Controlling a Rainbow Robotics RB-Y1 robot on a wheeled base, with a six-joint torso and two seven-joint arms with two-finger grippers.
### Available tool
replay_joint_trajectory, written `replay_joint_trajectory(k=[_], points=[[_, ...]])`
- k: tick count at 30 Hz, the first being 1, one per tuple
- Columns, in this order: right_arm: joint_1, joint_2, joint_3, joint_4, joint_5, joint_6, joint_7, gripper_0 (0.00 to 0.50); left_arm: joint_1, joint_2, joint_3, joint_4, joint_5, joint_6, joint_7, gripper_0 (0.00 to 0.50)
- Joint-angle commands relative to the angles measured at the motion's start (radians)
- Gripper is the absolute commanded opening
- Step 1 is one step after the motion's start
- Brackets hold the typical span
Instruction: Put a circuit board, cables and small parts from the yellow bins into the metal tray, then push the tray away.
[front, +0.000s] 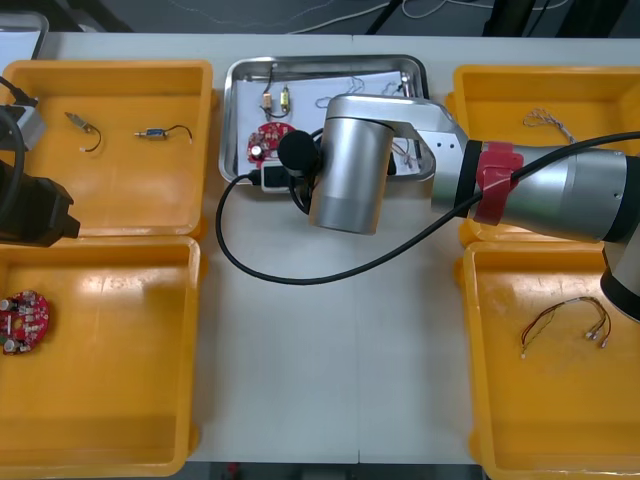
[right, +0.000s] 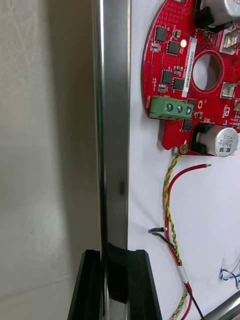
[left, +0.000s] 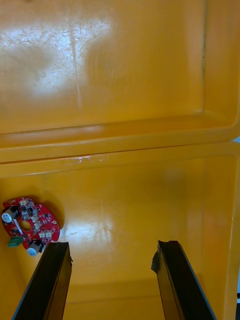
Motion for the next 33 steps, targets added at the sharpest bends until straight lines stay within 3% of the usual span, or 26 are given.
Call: replay_joint_trajectory(k=[1,12,13,14,15,16,17,19,26,33], points=[[-0.059,-0.018,0.005,0.028,0.010,-0.068,0.036,0.000,0.023,0.043,0.032,-0.031,-0.009,0.006,0.020,0.500],[-0.059,-0.018,0.005,0.036,-0.004,-0.073,0.029,0.007,0.023,0.043,0.032,-0.031,-0.009,0.006,0.020,0.500],[-0.059,-0.018,0.005,0.038,-0.004,-0.073,0.034,0.134,0.023,0.043,0.032,-0.031,-0.009,0.006,0.020,0.500],[-0.059,-0.018,0.005,0.038,-0.004,-0.073,0.034,0.173,0.023,0.043,0.032,-0.031,-0.009,0.006,0.020,0.500],[-0.059,-0.018,0.005,0.036,-0.004,-0.073,0.037,0.173,0.023,0.043,0.032,-0.031,-0.009,0.006,0.020,0.500],[-0.059,-0.018,0.005,0.038,-0.004,-0.073,0.039,0.305,0.023,0.043,0.032,-0.031,-0.009,0.006,0.020,0.500],[-0.057,-0.018,0.005,0.036,-0.004,-0.073,0.042,0.305,0.023,0.043,0.032,-0.031,-0.009,0.006,0.020,0.500],[-0.062,-0.018,0.005,0.036,-0.008,-0.072,0.043,0.500,0.023,0.043,0.032,-0.031,-0.009,0.006,0.020,0.500],[-0.076,-0.018,-0.008,0.033,-0.073,-0.045,0.046,0.500,0.023,0.043,0.032,-0.031,-0.009,0.006,0.020,0.500],[-0.074,-0.027,-0.053,-0.042,-0.076,0.085,0.040,0.500,0.023,0.043,0.032,-0.031,-0.009,0.006,0.020,0.500]])
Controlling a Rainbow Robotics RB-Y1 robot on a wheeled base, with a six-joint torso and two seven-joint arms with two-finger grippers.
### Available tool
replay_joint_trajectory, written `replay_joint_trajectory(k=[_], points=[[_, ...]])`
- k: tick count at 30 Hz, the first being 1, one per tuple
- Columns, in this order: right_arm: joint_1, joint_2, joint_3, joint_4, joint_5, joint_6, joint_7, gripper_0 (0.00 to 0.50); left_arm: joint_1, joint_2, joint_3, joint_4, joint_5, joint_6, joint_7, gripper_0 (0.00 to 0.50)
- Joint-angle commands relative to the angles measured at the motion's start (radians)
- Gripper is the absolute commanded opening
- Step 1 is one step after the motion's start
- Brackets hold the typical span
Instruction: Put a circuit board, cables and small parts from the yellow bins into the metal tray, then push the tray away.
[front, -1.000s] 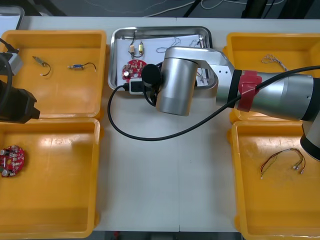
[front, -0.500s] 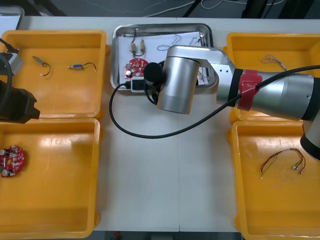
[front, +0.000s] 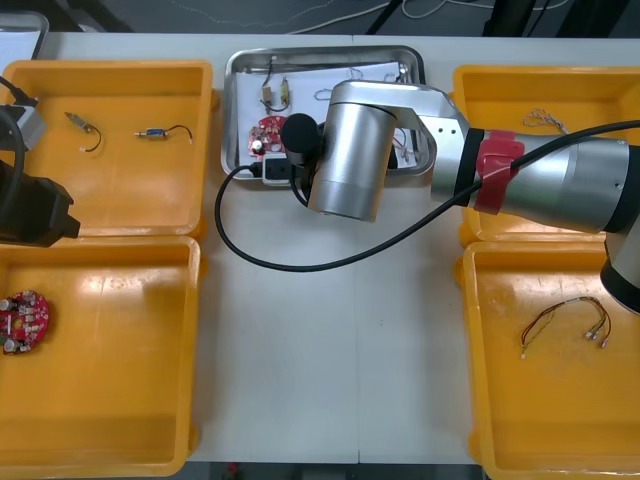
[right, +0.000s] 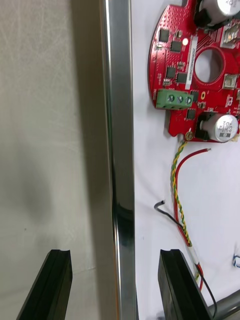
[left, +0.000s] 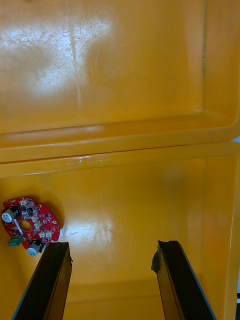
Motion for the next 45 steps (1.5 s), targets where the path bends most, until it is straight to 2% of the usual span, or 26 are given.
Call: replay_joint_trajectory(k=[1,6,13,15,19,22,31,35,45], points=[[-0.048,-0.028,-0.058,-0.079,-0.014,0.086,0.035,0.500,0.023,0.043,0.032,-0.031,-0.009,0.006,0.020,0.500],[-0.048,-0.028,-0.139,-0.123,-0.077,0.215,0.027,0.500,0.023,0.043,0.032,-0.031,-0.009,0.006,0.020,0.500],[-0.037,-0.039,-0.227,-0.185,-0.126,0.352,0.011,0.500,0.023,0.043,0.032,-0.031,-0.009,0.006,0.020,0.500],[-0.007,-0.054,-0.287,-0.232,-0.150,0.416,-0.032,0.500,0.023,0.043,0.032,-0.031,-0.009,0.006,0.020,0.500],[0.025,-0.079,-0.326,-0.301,-0.150,0.459,-0.097,0.500,0.023,0.043,0.032,-0.031,-0.009,0.006,0.020,0.500],[0.067,-0.123,-0.371,-0.406,-0.150,0.517,-0.190,0.500,0.023,0.043,0.032,-0.031,-0.009,0.006,0.020,0.500],[0.174,-0.215,-0.460,-0.596,-0.153,0.579,-0.319,0.500,0.023,0.043,0.032,-0.031,-0.009,0.006,0.020,0.500],[0.246,-0.280,-0.535,-0.668,-0.202,0.585,-0.391,0.500,0.023,0.043,0.032,-0.031,-0.009,0.006,0.020,0.500],[0.386,-0.407,-0.711,-0.735,-0.307,0.602,-0.416,0.500,0.023,0.043,0.032,-0.031,-0.009,0.006,0.020,0.500]])
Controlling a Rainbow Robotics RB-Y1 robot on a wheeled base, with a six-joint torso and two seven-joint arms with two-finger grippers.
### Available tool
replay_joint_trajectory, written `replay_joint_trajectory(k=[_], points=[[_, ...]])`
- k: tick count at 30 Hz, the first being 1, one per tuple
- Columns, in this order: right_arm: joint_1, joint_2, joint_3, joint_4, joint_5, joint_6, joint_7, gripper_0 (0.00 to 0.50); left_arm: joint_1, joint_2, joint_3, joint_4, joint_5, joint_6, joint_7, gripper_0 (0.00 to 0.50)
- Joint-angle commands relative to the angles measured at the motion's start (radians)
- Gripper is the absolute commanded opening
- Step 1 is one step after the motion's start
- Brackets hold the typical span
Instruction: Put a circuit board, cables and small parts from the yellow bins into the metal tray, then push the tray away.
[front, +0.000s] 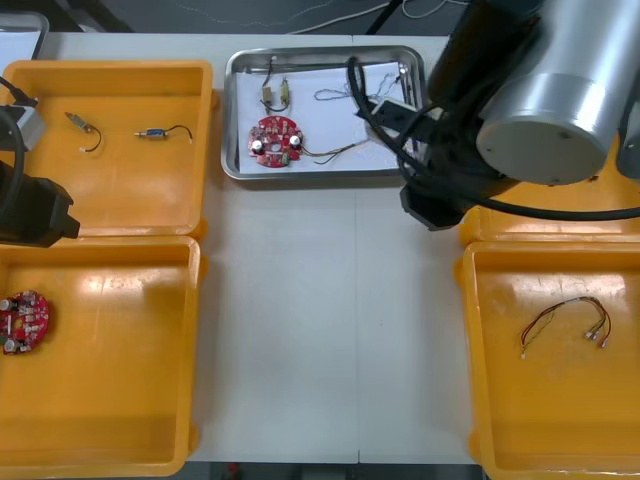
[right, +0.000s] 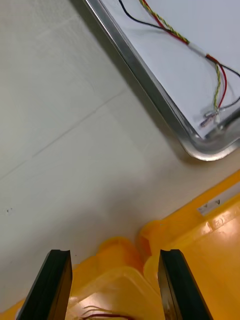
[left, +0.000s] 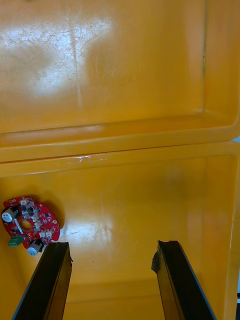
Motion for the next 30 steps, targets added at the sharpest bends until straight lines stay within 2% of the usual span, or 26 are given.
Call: replay_joint_trajectory(k=[1,5,17,30], points=[[0.079,-0.091,-0.114,-0.053,-0.033,0.012,-0.034,0.500,0.022,0.043,0.032,-0.030,-0.009,0.006,0.020,0.500],[0.151,-0.137,-0.190,-0.069,-0.043,0.021,-0.044,0.500,0.022,0.043,0.032,-0.030,-0.009,0.006,0.020,0.500],[0.346,-0.200,-0.439,-0.070,-0.086,0.067,-0.081,0.500,0.022,0.043,0.032,-0.030,-0.009,0.006,0.020,0.500],[0.619,-0.209,-0.733,-0.115,-0.074,0.113,-0.127,0.500,0.022,0.043,0.032,-0.030,-0.009,0.006,0.020,0.500]])
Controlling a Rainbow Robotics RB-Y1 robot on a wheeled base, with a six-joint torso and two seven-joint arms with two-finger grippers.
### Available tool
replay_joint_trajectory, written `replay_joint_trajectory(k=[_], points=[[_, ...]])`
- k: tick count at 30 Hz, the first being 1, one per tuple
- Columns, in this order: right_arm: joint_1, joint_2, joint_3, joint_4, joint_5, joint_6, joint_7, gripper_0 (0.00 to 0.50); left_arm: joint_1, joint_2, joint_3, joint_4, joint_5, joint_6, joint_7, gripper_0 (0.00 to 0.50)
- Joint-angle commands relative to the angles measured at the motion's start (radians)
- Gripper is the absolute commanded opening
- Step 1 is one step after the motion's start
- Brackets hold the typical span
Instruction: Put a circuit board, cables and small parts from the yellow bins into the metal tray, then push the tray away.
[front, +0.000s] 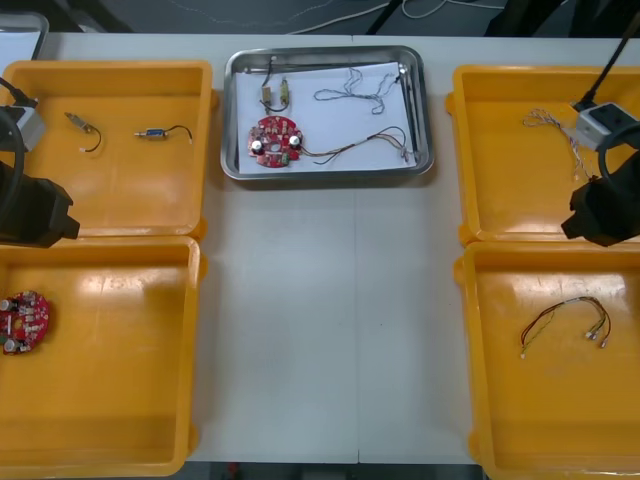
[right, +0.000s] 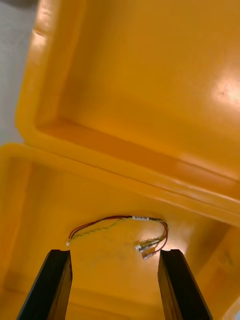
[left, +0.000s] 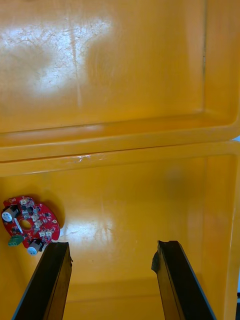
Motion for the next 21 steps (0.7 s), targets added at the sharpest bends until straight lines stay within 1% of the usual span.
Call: replay_joint_trajectory(k=[1,6,13,17,19,21], points=[[0.121,-0.040,-0.136,-0.056,0.007,0.011,-0.061,0.500,0.020,0.043,0.032,-0.030,-0.009,0.006,0.020,0.500],[0.207,-0.038,-0.211,-0.078,0.025,0.011,-0.075,0.500,0.020,0.043,0.032,-0.030,-0.009,0.006,0.020,0.500],[0.294,0.012,-0.327,-0.078,0.031,0.011,-0.093,0.500,0.020,0.043,0.032,-0.030,-0.009,0.006,0.020,0.500],[0.313,0.023,-0.334,-0.078,0.045,0.011,-0.093,0.500,0.020,0.043,0.032,-0.030,-0.009,0.006,0.020,0.500],[0.319,0.039,-0.332,-0.078,0.056,0.012,-0.095,0.500,0.020,0.043,0.032,-0.030,-0.009,0.006,0.020,0.500],[0.322,0.066,-0.337,-0.078,0.077,0.015,-0.096,0.500,0.020,0.043,0.032,-0.030,-0.009,0.006,0.020,0.500]])
